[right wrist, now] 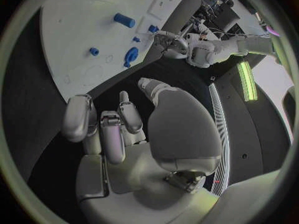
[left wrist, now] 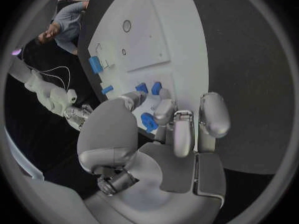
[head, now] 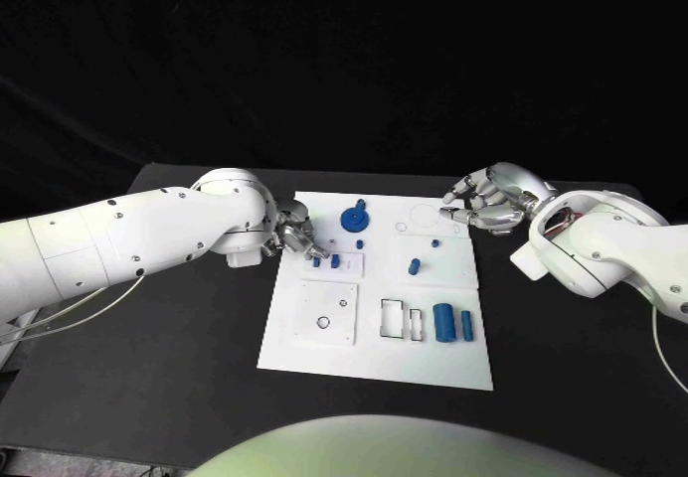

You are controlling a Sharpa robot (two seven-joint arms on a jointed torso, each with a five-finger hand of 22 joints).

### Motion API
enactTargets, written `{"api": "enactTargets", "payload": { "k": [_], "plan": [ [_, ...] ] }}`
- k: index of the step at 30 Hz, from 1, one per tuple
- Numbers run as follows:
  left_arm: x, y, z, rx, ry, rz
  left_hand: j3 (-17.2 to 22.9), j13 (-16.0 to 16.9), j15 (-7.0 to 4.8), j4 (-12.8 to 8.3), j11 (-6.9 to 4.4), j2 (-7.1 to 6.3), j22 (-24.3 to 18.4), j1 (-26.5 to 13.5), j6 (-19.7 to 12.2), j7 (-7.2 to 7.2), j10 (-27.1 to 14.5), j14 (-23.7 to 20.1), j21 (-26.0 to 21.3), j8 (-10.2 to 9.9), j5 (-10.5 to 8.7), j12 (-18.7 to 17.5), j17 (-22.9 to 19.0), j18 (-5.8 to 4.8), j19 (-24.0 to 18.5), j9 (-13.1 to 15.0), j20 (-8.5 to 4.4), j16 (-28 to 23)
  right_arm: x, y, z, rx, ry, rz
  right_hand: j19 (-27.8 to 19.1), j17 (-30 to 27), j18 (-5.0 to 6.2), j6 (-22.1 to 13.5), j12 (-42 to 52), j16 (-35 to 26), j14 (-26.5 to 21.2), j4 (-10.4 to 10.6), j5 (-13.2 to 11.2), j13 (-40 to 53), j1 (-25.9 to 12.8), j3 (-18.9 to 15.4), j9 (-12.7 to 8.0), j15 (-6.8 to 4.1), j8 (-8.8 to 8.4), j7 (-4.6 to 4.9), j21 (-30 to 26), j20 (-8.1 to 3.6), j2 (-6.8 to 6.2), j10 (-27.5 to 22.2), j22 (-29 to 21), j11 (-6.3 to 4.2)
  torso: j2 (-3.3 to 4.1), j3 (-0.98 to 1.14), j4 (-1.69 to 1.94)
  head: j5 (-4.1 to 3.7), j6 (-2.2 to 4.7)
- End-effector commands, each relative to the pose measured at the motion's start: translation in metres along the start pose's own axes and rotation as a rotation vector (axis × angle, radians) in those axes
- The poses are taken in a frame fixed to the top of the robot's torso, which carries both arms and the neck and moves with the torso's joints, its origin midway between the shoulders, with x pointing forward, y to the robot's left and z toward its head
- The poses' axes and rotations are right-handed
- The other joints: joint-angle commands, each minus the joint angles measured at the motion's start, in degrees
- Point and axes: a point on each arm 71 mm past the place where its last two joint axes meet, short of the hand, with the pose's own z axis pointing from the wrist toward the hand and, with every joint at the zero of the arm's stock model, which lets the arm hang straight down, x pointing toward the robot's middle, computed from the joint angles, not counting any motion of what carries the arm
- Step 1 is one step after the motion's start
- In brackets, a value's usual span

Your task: Assemble the parts on the task board

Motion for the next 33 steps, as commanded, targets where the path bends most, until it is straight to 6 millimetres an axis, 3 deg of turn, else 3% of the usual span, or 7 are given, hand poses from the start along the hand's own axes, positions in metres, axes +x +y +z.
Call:
{"api": "enactTargets", "payload": {
  "k": [1,8,13,15,19,21,33],
  "plan": [
    [-0.005,-0.005,-0.002,0.060,-0.049,-0.072,-0.7,0.2,-0.03,-0.1,0.01,0.17,0.0,-0.5,-0.6,-0.11,-0.4,5.8,-0.2,-0.4,0.79,0.4,15.1,-0.95,0.2,0.1,-0.04,0.2,0.000,0.000,0.000,-0.006,-0.002,-0.002,-0.4,12.9,0.74,-0.4,-0.2,-0.3,5.4,0.3,-0.2,0.0,-0.6,0.0,0.1,-0.48,0.18,0.16,-0.3,-0.07,0.15,-0.3,0.0,0.05,-0.02,0.01,0.00,-0.05,0.07],
    [-0.015,-0.010,-0.007,0.160,-0.148,-0.153,-3.3,-1.0,0.44,-0.3,0.57,-0.10,-0.7,1.2,-2.6,0.51,-2.1,5.8,-1.6,-1.2,3.95,-0.7,15.1,-0.72,-0.3,-0.2,0.39,0.2,-0.001,-0.001,0.000,-0.007,-0.010,-0.001,-0.5,12.8,0.78,-0.5,-0.3,-0.3,5.4,0.3,-0.3,-0.1,-0.6,0.0,0.1,-0.47,0.18,0.17,-0.5,-0.06,0.15,-0.4,-0.2,0.06,-0.09,0.04,-0.02,-0.22,0.26],
    [-0.021,-0.018,-0.011,0.263,-0.231,-0.164,-3.6,-9.8,1.44,-0.8,1.76,0.07,-5.3,7.6,-6.5,1.87,-9.3,5.8,-8.3,-2.7,7.04,-8.3,15.1,0.51,-3.7,-1.7,1.20,0.2,-0.001,-0.001,0.000,-0.006,-0.013,-0.001,-0.6,12.8,0.79,-0.6,-0.3,-0.3,5.4,0.4,-0.3,-0.1,-0.7,0.0,0.1,-0.46,0.18,0.17,-0.6,-0.06,0.10,-0.4,-0.2,0.07,-0.01,0.01,0.04,-0.64,0.46],
    [-0.023,-0.025,-0.013,0.324,-0.262,-0.154,-3.1,-16.3,2.09,-1.3,2.41,0.45,-11.1,11.2,-7.5,2.55,-15.6,5.3,-16.6,-2.6,6.12,-13.8,13.5,1.99,-8.1,-2.4,1.80,-0.7,-0.001,-0.001,0.000,-0.007,-0.014,0.000,-0.6,12.8,0.79,-0.6,-0.3,-0.3,5.4,0.4,-0.3,-0.1,-0.7,0.0,0.1,-0.46,0.18,0.17,-0.6,-0.06,0.10,-0.4,-0.2,0.07,0.01,-0.03,-0.01,-0.75,0.67],
    [-0.024,-0.040,-0.016,0.440,-0.333,-0.091,-4.6,-18.3,2.80,-0.4,3.00,-0.19,-16.9,13.1,-6.0,2.88,-19.7,2.8,-25.9,-3.0,-1.47,-13.9,9.0,3.44,-13.7,-4.9,2.61,-3.4,-0.002,-0.002,0.000,-0.006,-0.018,0.000,-0.6,12.7,0.83,-0.6,-0.3,-0.4,5.3,0.4,-0.3,-0.2,-0.6,0.0,0.1,-0.46,0.19,0.17,-0.7,-0.06,0.10,-0.5,-0.3,0.07,-0.02,-0.03,0.01,-0.89,0.89],
    [-0.024,-0.046,-0.017,0.490,-0.368,-0.054,-4.5,-19.9,3.58,-0.6,3.82,-0.72,-20.8,15.3,-6.5,3.75,-22.5,-0.3,-32.3,-5.5,-1.94,-15.5,4.2,4.30,-17.8,-7.5,3.21,-6.6,-0.002,-0.002,0.000,-0.007,-0.019,0.000,-0.6,12.7,0.83,-0.6,-0.3,-0.4,5.3,0.4,-0.3,-0.2,-0.6,0.0,0.1,-0.46,0.19,0.17,-0.7,-0.06,0.10,-0.5,-0.3,0.07,-0.03,0.00,0.03,-1.09,1.08],
    [-0.012,-0.071,-0.005,0.630,-0.465,0.291,0.5,-36.5,5.12,-5.2,5.72,-3.24,-18.9,25.1,-3.4,4.85,-26.3,-10.2,-34.5,-14.8,-7.11,-31.3,-11.7,4.49,-21.0,-18.3,5.00,-17.3,-0.001,-0.003,0.001,-0.007,-0.014,0.003,-1.5,11.4,1.18,-0.8,-1.3,-1.0,4.9,0.4,-0.2,-1.4,-0.4,0.0,0.1,-0.43,0.21,0.20,-2.2,-0.03,0.04,-1.6,-1.6,0.09,0.02,0.03,0.01,-1.32,1.60]
  ]
}}
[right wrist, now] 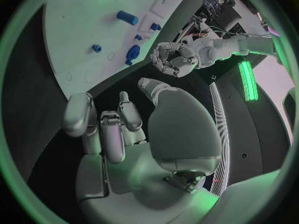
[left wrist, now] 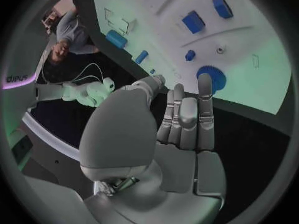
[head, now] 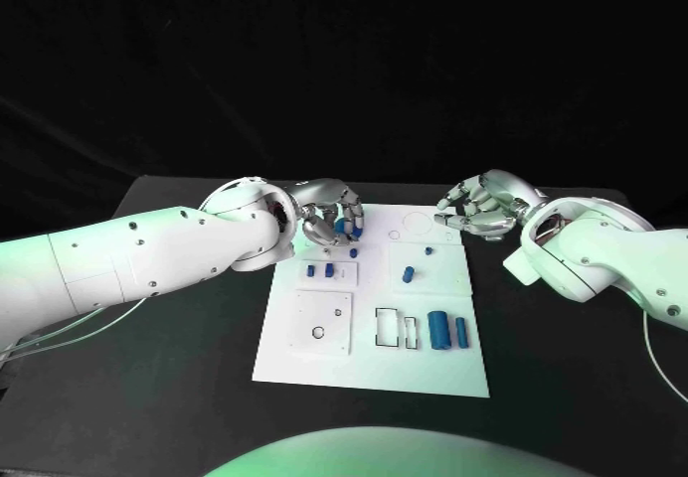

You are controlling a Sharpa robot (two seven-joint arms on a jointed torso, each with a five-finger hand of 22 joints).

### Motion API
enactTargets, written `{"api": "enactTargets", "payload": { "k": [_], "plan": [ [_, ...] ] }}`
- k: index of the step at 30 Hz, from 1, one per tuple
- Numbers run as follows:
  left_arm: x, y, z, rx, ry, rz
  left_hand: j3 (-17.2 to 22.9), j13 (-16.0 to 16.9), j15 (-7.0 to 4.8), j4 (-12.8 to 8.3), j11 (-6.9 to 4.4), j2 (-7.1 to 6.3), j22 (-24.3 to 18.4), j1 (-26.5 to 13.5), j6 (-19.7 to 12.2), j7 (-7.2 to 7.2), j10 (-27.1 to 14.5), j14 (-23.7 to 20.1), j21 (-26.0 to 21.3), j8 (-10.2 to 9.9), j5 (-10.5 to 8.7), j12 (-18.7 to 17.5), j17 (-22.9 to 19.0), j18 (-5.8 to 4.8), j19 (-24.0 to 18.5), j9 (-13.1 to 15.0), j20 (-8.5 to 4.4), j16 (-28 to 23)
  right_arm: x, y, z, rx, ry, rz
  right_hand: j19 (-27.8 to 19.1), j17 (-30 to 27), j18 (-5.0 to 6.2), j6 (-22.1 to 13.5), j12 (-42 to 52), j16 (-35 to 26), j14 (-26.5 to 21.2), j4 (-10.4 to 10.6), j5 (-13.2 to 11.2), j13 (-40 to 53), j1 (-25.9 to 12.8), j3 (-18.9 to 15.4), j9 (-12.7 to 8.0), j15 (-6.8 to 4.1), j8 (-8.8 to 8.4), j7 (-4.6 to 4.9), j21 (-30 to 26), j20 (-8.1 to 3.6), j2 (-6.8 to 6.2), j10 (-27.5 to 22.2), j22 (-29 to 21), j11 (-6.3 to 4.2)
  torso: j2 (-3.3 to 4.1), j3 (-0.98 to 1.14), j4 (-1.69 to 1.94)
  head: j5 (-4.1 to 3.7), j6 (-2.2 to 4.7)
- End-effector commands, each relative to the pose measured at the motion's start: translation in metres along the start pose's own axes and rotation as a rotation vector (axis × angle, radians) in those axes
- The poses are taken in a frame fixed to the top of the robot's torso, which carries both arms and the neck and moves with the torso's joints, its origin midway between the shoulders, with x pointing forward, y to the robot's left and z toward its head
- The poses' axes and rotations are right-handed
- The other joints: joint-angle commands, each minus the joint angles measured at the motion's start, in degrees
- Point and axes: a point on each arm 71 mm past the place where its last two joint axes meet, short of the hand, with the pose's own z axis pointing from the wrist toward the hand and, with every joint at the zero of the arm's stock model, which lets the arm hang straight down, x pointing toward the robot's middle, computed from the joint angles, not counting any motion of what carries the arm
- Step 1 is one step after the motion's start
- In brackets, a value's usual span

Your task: Assemble the parts on the task board

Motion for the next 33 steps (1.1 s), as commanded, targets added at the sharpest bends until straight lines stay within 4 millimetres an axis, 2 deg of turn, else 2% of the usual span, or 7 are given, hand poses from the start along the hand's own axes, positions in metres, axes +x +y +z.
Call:
{"api": "enactTargets", "payload": {
  "k": [1,4,9,17,26,33],
  "plan": [
    [0.004,-0.011,0.005,0.129,-0.009,0.193,0.1,-2.1,-0.33,-0.9,0.20,-0.51,0.6,0.5,0.7,-0.26,0.1,-0.4,0.1,-1.0,-0.95,-1.8,-1.5,0.92,-0.3,-1.1,-0.12,-0.7,0.001,0.001,0.000,-0.012,0.006,0.000,-0.3,11.4,1.18,-0.4,-0.3,-0.3,4.9,0.4,-0.2,-0.2,-0.4,0.0,0.1,-0.43,0.21,0.19,-0.2,0.07,0.04,-0.4,-0.1,0.00,0.01,0.04,0.01,-0.01,0.12],
    [0.010,-0.011,0.010,0.134,0.028,0.256,0.6,-4.5,-0.65,-1.5,0.34,-0.71,1.4,0.3,2.2,-0.45,-0.1,0.4,0.3,-1.9,-1.58,-4.1,-1.7,1.02,-0.3,-2.2,-0.46,-0.3,0.002,0.001,0.001,-0.014,0.007,-0.004,-0.4,11.3,1.21,-0.4,-0.4,-0.4,4.9,0.4,-0.2,-0.3,-0.4,0.0,0.1,-0.43,0.22,0.20,-0.4,0.08,0.05,-0.6,-0.2,0.00,0.05,0.01,-0.04,0.10,0.18],
    [0.018,-0.007,0.016,0.111,0.089,0.315,0.8,-6.9,-0.84,-2.3,0.50,-1.03,2.6,-0.1,2.7,-0.43,-0.3,1.1,1.0,-3.1,-1.65,-6.3,-2.4,0.98,0.3,-3.2,-0.74,0.1,0.003,0.001,0.001,-0.016,0.008,-0.007,-0.5,11.2,1.23,-0.5,-0.5,-0.4,4.9,0.4,-0.2,-0.4,-0.4,0.0,0.1,-0.42,0.23,0.20,-0.5,0.08,0.05,-0.6,-0.3,0.01,0.05,0.03,-0.08,0.16,0.12],
    [0.024,-0.006,0.022,0.097,0.150,0.342,0.4,-8.6,-0.62,-2.4,0.72,-1.09,4.3,-1.2,3.7,-0.15,0.0,2.8,2.7,-3.7,-1.55,-7.6,-0.7,0.70,1.3,-3.8,-0.61,2.1,0.003,0.002,0.001,-0.017,0.008,-0.007,-0.5,11.2,1.23,-0.5,-0.5,-0.4,4.9,0.4,-0.2,-0.4,-0.4,0.0,0.1,-0.42,0.23,0.20,-0.5,0.08,0.05,-0.6,-0.3,0.01,0.05,0.06,-0.03,-0.06,0.01],
    [0.029,-0.005,0.028,0.080,0.188,0.347,0.4,-10.0,-0.29,-2.5,0.97,-0.96,5.4,-1.7,4.0,0.14,-0.1,2.9,3.6,-4.6,-1.51,-9.1,-1.0,0.51,1.7,-4.4,-0.42,2.4,0.004,0.003,0.001,-0.018,0.008,-0.003,-0.5,11.2,1.23,-0.5,-0.5,-0.4,4.9,0.4,-0.2,-0.4,-0.4,0.0,0.1,-0.42,0.23,0.20,-0.5,0.08,0.05,-0.6,-0.3,0.01,0.03,0.06,-0.10,-0.05,-0.01],
    [0.031,-0.003,0.031,0.066,0.195,0.349,1.5,-11.2,-0.04,-3.3,1.05,-0.03,6.9,-0.8,5.1,0.25,1.3,3.3,5.0,-5.2,-1.48,-10.0,-0.9,0.34,2.4,-4.8,-0.13,3.1,0.004,0.003,0.001,-0.019,0.009,-0.003,-0.5,11.1,1.26,-0.5,-0.7,-0.5,4.9,0.5,-0.2,-0.7,-0.3,0.0,0.1,-0.42,0.28,0.21,-0.6,0.09,0.08,-0.8,-0.4,0.01,0.02,0.06,-0.01,-0.22,-0.04]
  ]
}}
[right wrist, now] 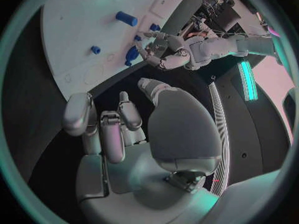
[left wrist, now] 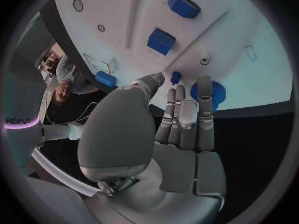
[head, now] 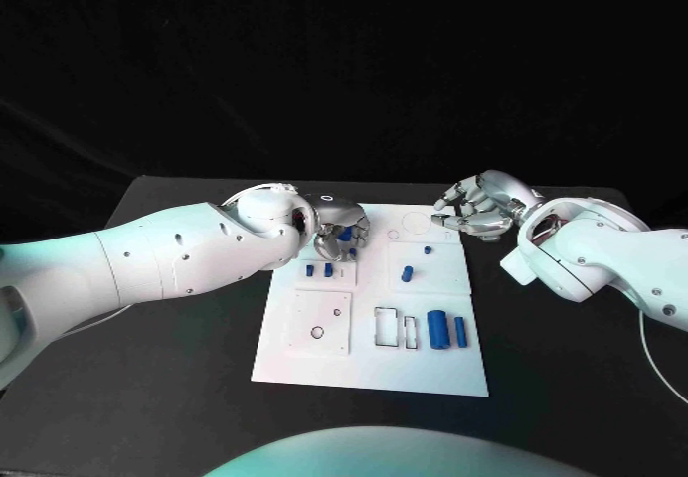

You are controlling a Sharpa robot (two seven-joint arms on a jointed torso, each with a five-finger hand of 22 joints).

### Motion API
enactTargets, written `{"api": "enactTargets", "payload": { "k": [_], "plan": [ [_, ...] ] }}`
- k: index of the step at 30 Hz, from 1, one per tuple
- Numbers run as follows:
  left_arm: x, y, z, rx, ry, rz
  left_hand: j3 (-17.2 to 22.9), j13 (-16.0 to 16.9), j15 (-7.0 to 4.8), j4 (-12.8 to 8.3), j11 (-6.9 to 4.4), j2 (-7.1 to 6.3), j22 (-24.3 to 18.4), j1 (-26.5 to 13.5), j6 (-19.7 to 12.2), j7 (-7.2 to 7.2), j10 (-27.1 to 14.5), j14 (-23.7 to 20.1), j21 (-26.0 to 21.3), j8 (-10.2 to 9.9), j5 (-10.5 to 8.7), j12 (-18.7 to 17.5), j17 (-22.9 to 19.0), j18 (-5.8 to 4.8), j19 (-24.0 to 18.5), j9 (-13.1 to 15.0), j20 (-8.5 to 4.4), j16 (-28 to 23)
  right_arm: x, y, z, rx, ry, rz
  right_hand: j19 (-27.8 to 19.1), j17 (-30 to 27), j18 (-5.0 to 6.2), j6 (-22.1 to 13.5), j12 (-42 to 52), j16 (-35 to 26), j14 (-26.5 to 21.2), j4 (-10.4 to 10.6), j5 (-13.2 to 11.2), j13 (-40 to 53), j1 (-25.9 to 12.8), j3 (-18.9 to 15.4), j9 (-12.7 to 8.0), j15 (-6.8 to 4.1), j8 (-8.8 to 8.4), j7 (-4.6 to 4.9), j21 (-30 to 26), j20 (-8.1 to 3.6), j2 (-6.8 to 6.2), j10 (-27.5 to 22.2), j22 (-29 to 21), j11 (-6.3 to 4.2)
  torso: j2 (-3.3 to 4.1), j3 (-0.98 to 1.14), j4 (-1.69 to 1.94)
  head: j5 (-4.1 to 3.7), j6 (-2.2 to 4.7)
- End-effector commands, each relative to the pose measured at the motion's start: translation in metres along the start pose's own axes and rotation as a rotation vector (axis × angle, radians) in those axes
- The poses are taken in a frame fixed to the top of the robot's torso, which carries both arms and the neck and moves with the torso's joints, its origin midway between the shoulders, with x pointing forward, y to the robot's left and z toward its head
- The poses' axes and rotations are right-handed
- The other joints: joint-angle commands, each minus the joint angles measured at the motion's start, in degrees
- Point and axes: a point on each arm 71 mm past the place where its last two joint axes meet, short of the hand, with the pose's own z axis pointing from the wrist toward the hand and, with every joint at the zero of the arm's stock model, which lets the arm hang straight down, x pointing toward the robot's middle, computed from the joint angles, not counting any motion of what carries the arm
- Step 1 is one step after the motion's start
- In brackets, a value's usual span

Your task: Assemble the parts on the task board

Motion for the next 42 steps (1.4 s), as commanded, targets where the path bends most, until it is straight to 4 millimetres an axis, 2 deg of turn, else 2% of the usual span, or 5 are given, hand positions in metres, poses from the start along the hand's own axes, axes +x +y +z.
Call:
{"api": "enactTargets", "payload": {
  "k": [1,18,29,36,42],
  "plan": [
    [0.003,-0.002,0.002,0.000,0.035,0.011,0.9,-0.7,-0.25,-0.8,-0.14,0.92,0.5,0.8,0.8,-0.01,0.8,0.3,0.2,-0.6,-0.66,-0.7,-0.2,0.40,0.2,-0.3,0.05,0.3,0.001,0.002,0.000,-0.012,0.004,-0.004,-0.3,11.1,0.36,-0.3,-0.2,-0.2,4.9,0.3,-0.2,0.0,-0.3,-0.1,0.0,-0.42,0.28,0.02,-0.4,-0.12,0.08,-0.4,0.0,0.01,-0.04,-0.04,0.02,-0.03,0.05],
    [0.008,0.001,0.007,-0.033,0.072,0.001,2.9,-2.1,-0.12,-2.5,-0.13,1.96,2.0,1.6,1.5,0.10,1.6,0.0,0.9,-1.6,-1.34,-1.8,-1.0,0.39,0.0,-0.9,0.04,0.5,0.002,0.003,0.000,-0.014,0.009,-0.005,-0.3,11.1,0.36,-0.3,-0.1,-0.3,4.8,0.4,-0.1,0.1,-0.3,-0.1,0.1,-0.42,0.37,0.02,-0.4,-0.12,0.14,-0.4,0.0,0.01,-0.03,-0.08,0.07,-0.05,0.06],
    [0.012,0.001,0.010,-0.037,0.090,-0.008,3.7,-2.6,0.15,-3.3,-0.03,2.78,2.9,1.5,2.2,0.30,2.3,0.1,1.7,-1.8,-1.91,-1.9,-0.9,0.28,0.0,-1.0,0.24,0.9,0.003,0.003,0.000,-0.015,0.011,-0.005,-0.3,11.1,0.36,-0.3,-0.1,-0.3,4.8,0.4,-0.1,0.1,-0.3,-0.1,0.1,-0.42,0.37,0.02,-0.4,-0.12,0.14,-0.4,0.0,0.01,-0.04,0.02,0.06,-0.05,-0.13],
    [0.013,0.000,0.010,-0.040,0.094,-0.014,5.1,-2.9,-0.29,-5.7,-0.77,4.70,6.7,1.9,5.6,-0.07,5.7,2.2,6.5,-1.3,-4.29,-1.0,1.7,-0.22,2.4,-0.7,0.11,3.2,0.003,0.003,0.000,-0.015,0.012,-0.005,-0.3,11.2,0.35,-0.2,-0.1,-0.2,4.9,0.4,-0.1,0.2,-0.3,-0.1,0.1,-0.42,0.43,0.01,-0.4,-0.11,0.17,-0.3,0.0,0.01,-0.07,-0.02,0.04,-0.16,-0.11],
    [0.012,-0.001,0.011,-0.040,0.090,-0.021,5.6,-3.1,-0.63,-7.0,-1.25,5.43,8.5,1.9,7.1,-0.40,7.1,3.4,8.9,-1.2,-4.65,-0.7,3.4,-0.59,3.6,-0.6,-0.23,4.4,0.003,0.003,0.000,-0.014,0.012,-0.005,-0.3,11.2,0.35,-0.2,-0.1,-0.2,4.9,0.4,-0.1,0.2,-0.3,-0.1,0.1,-0.42,0.47,0.01,-0.4,-0.11,0.19,-0.3,0.0,0.00,-0.06,-0.02,0.07,-0.21,-0.16]
  ]
}}
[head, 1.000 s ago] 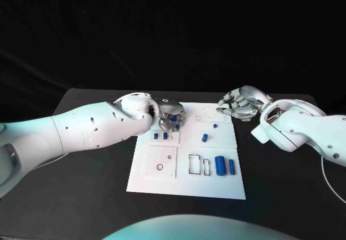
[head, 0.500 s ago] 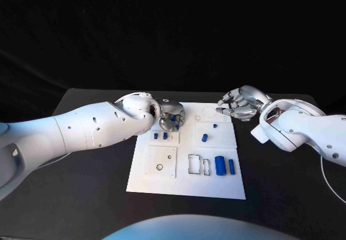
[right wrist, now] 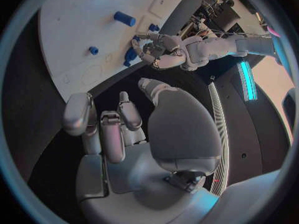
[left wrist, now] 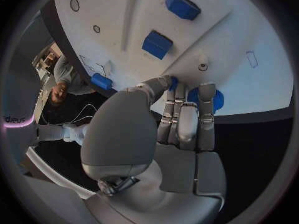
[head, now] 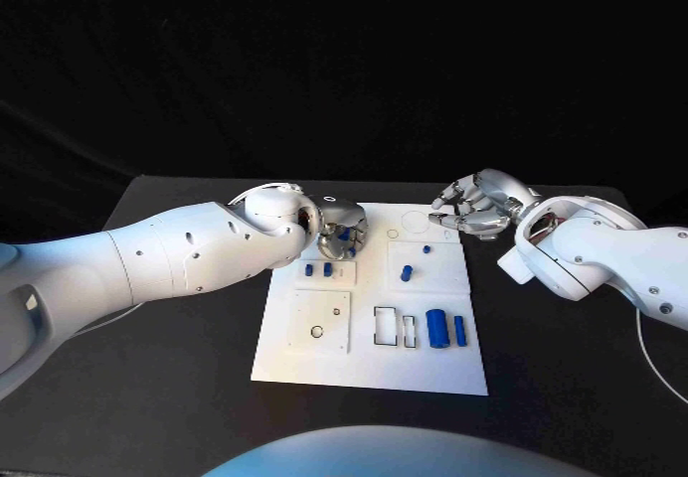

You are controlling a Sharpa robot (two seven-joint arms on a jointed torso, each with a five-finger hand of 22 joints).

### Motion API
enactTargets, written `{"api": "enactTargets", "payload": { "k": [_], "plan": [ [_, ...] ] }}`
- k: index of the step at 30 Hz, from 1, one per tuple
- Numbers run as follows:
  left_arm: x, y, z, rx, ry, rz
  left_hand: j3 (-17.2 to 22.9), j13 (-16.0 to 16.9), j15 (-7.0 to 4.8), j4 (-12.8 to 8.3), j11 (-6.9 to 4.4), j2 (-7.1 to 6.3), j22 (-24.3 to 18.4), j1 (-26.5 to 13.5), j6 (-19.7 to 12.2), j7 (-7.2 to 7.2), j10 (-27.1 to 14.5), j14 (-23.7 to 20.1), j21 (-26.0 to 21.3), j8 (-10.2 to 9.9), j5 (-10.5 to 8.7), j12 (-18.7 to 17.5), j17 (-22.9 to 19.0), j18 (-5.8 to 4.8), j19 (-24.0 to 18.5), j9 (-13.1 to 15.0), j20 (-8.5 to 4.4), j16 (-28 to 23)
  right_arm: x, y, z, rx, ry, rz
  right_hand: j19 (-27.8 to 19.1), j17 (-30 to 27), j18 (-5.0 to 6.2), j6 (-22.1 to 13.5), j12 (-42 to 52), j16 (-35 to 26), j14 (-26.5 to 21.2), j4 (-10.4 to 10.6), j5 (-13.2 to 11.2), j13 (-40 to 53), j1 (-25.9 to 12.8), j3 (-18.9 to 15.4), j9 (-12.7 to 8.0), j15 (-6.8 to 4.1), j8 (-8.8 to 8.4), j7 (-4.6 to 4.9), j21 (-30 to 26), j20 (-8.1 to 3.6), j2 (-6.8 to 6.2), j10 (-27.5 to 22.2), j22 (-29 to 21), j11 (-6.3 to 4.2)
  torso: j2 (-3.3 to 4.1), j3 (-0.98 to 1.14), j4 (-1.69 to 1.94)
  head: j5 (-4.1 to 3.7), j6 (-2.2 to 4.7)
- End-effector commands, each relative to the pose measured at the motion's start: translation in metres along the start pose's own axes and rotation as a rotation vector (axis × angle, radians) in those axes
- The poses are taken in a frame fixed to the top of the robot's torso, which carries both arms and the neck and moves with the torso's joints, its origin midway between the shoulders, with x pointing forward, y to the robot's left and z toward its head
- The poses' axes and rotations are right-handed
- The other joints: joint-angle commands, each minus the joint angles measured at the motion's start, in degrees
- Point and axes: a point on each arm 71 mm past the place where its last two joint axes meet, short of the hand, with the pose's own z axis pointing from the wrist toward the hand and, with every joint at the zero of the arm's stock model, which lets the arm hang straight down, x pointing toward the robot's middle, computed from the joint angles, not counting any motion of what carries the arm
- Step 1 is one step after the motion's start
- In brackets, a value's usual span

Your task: Assemble the parts on the task board

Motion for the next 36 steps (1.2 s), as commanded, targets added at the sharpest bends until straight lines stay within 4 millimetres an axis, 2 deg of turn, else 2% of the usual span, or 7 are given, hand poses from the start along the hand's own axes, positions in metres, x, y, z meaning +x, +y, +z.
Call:
{"api": "enactTargets", "payload": {
  "k": [1,10,14,19,28,36],
  "plan": [
    [0.008,-0.001,0.001,-0.006,0.044,-0.014,0.1,0.0,-0.04,-0.6,-0.08,0.64,0.7,0.1,0.8,-0.09,0.7,0.7,0.8,0.2,-0.35,0.3,0.6,-0.66,0.8,0.2,-0.11,0.5,0.001,0.001,0.000,-0.010,0.009,-0.006,-0.3,11.1,0.35,-0.1,0.0,-0.3,4.8,0.3,-0.1,0.1,-0.3,0.1,0.1,-0.42,0.30,0.00,-0.2,-0.11,0.21,-0.2,0.0,0.00,-0.01,-0.01,0.02,0.01,0.02],
    [0.005,-0.001,-0.002,-0.001,0.005,-0.025,0.1,-0.3,0.03,-1.3,0.04,0.33,1.1,-0.6,0.7,0.01,0.9,0.4,0.7,-0.5,0.60,0.0,-0.1,-0.66,0.4,0.1,-0.16,0.4,0.001,0.001,0.000,-0.011,0.008,-0.006,-0.3,11.1,0.35,-0.1,0.0,-0.3,4.8,0.3,-0.1,0.1,-0.3,0.1,0.1,-0.42,0.30,0.00,-0.2,-0.11,0.21,-0.2,0.0,0.00,-0.01,-0.05,0.01,0.03,0.16],
    [0.001,0.000,-0.010,0.004,-0.028,-0.039,0.1,-0.3,0.06,-1.4,0.07,0.20,1.5,-0.8,0.8,0.04,1.0,0.4,1.2,-0.6,0.86,-0.1,-0.1,-0.75,0.6,0.1,-0.14,0.5,0.000,0.000,-0.001,-0.008,0.005,-0.006,-0.4,11.1,0.36,-0.1,-0.1,-0.3,4.8,0.3,-0.1,0.1,-0.3,0.1,0.1,-0.42,0.34,-0.01,-0.3,-0.11,0.22,-0.3,-0.1,-0.01,0.01,-0.05,0.00,-0.15,0.28],
    [-0.004,0.000,-0.020,0.008,-0.063,-0.037,0.2,-0.4,0.06,-1.7,0.07,0.10,1.6,-1.0,0.9,0.06,1.2,0.4,1.2,-0.7,1.15,-0.1,-0.2,-0.74,0.5,0.1,-0.13,0.5,-0.001,-0.001,-0.001,-0.006,0.002,-0.006,-0.5,10.9,0.40,0.0,-0.2,-0.3,4.8,0.4,-0.1,-0.1,-0.3,0.1,0.1,-0.43,0.37,-0.02,-0.4,-0.11,0.22,-0.4,-0.2,-0.01,-0.05,-0.05,0.17,-0.33,0.27],
    [-0.017,0.002,-0.038,0.004,-0.111,-0.048,0.1,-0.5,0.08,-1.9,0.07,-0.23,1.9,-1.4,1.2,0.02,1.4,0.4,1.4,-0.8,1.19,-0.2,-0.2,-0.76,0.5,0.2,-0.11,0.5,-0.001,-0.002,-0.001,-0.005,0.001,-0.007,-0.5,10.9,0.40,0.0,-0.2,-0.3,4.8,0.4,-0.1,-0.1,-0.3,0.1,0.1,-0.43,0.37,-0.02,-0.4,-0.11,0.22,-0.4,-0.2,-0.01,-0.12,-0.05,0.14,0.02,0.52],
    [-0.016,0.014,-0.049,-0.029,-0.085,-0.065,0.0,-0.6,0.09,-2.0,0.07,-0.47,1.9,-1.8,1.4,-0.02,1.5,0.4,1.2,-0.9,0.98,-0.3,-0.4,-0.72,0.4,0.2,-0.09,0.5,-0.001,-0.002,-0.001,-0.004,0.002,-0.007,-0.4,10.9,0.38,0.0,-0.2,-0.3,4.8,0.4,-0.1,-0.1,-0.3,0.1,0.1,-0.43,0.42,-0.03,-0.4,-0.12,0.20,-0.4,-0.1,-0.02,-0.07,-0.01,0.07,0.14,0.48]
  ]
}}
